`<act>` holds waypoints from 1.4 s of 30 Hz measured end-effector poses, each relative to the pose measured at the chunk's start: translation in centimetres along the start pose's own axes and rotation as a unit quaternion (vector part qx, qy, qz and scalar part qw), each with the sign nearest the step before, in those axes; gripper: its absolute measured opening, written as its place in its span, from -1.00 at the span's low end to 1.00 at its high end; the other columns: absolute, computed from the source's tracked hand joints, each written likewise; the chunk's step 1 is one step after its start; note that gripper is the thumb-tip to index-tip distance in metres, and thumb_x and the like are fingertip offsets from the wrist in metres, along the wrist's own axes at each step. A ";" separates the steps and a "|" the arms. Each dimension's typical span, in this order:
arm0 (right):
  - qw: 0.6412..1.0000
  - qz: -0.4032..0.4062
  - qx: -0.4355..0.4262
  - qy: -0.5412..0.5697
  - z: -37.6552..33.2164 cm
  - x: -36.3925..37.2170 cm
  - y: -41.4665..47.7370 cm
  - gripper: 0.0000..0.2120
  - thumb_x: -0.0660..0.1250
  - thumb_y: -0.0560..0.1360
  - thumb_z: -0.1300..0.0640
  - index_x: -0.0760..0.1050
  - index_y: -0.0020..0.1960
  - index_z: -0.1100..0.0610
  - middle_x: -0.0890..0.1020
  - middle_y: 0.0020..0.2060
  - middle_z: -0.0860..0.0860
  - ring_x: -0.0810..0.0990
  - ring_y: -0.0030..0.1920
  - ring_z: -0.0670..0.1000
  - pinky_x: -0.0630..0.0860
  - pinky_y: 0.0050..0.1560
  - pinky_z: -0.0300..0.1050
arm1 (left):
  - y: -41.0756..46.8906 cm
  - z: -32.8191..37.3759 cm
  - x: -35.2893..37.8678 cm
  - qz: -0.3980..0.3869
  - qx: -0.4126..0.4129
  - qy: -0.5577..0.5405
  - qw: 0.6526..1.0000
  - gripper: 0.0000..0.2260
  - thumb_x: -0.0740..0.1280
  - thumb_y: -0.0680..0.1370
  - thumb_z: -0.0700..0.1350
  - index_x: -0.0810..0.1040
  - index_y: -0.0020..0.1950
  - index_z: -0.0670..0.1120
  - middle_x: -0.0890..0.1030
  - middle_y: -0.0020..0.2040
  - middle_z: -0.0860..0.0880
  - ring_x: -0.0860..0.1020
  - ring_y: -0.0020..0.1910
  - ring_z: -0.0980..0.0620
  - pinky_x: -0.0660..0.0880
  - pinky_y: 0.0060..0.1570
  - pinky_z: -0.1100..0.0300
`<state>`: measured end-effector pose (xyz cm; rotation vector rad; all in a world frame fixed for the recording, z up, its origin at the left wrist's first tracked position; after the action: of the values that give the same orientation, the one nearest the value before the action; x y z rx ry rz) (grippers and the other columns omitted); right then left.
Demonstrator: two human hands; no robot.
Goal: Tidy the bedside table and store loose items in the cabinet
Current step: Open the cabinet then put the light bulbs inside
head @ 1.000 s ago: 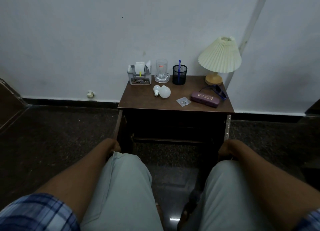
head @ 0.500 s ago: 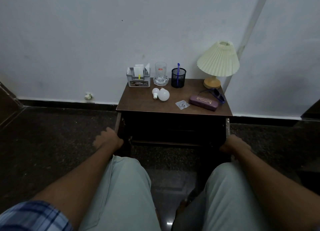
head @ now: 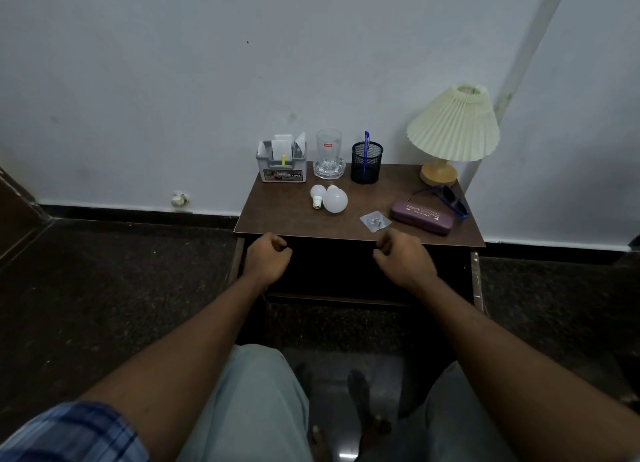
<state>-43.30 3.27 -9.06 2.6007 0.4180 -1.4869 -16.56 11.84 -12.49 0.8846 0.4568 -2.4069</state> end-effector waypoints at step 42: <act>0.955 0.138 -0.067 0.253 -8.4 12.9 12.7 -0.84 0.42 0.54 0.08 0.65 0.04 0.15 0.70 -0.10 -0.02 0.65 -0.10 -0.08 0.53 -0.08 -0.21 | 14.8 2.8 4.8 -0.029 0.018 -0.338 0.941 -0.79 0.39 0.60 -0.19 0.60 0.21 -0.21 0.66 0.06 -0.17 0.64 -0.04 -0.01 0.65 -0.13 0.20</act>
<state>-26.42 -4.60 -16.27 2.7628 0.1767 -0.6737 -12.41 -3.09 -15.54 0.0194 0.1683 -2.5791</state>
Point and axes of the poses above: each hand's wrist, its own y-axis towards the middle knuckle, its own x-axis out of the palm, z = x × y, the point moved 2 cm from there along y, towards the middle knuckle
